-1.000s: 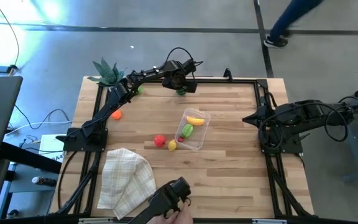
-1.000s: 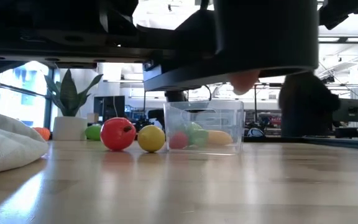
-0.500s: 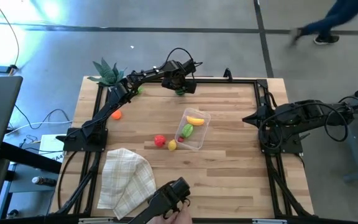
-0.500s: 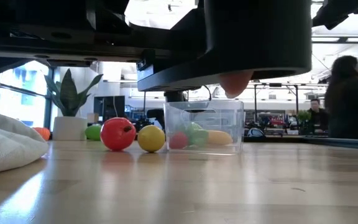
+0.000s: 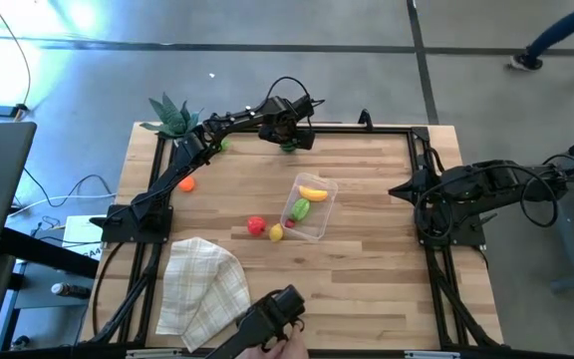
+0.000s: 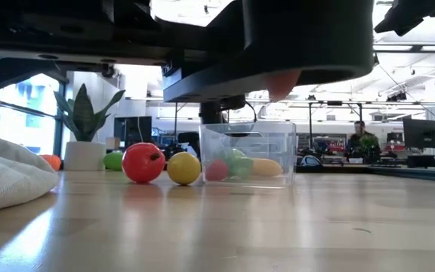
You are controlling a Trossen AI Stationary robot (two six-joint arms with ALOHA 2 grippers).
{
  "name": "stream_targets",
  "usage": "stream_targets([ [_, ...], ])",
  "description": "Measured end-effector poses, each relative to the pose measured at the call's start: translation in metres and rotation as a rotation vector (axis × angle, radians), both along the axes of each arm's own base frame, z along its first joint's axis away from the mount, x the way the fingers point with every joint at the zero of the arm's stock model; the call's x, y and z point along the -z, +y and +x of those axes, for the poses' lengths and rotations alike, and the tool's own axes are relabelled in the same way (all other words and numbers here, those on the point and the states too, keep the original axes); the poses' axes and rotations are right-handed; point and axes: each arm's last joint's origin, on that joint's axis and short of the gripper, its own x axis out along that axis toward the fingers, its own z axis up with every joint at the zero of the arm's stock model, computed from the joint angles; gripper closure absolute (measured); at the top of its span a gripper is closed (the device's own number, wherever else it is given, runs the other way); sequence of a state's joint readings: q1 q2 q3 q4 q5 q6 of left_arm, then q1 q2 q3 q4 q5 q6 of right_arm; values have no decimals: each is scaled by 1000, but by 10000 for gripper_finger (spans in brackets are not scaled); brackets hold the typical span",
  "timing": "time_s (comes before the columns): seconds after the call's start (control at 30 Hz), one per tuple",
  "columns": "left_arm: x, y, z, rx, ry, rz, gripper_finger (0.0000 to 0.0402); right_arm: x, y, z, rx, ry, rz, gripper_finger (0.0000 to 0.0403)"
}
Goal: Pick and placing Produce into tupperware
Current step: Put the watermelon into the transparent bin
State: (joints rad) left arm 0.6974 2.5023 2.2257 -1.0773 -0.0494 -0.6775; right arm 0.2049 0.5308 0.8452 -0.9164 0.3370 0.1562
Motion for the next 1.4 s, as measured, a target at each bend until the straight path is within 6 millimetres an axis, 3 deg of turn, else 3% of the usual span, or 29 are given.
stream_targets([
  [0.23,-3,-6,4,5,3,3,120,0,0,0,0,0,0,392],
  [0.67,-56,-32,13,48,33,64,123,0,0,0,0,0,0,392],
  [0.93,-101,-75,19,93,20,105,125,0,0,0,0,0,0,392],
  [1.17,-137,-128,28,85,-29,166,127,0,0,0,0,0,0,392],
  [1.4,-153,-187,45,39,-108,190,125,0,0,0,0,0,0,392],
])
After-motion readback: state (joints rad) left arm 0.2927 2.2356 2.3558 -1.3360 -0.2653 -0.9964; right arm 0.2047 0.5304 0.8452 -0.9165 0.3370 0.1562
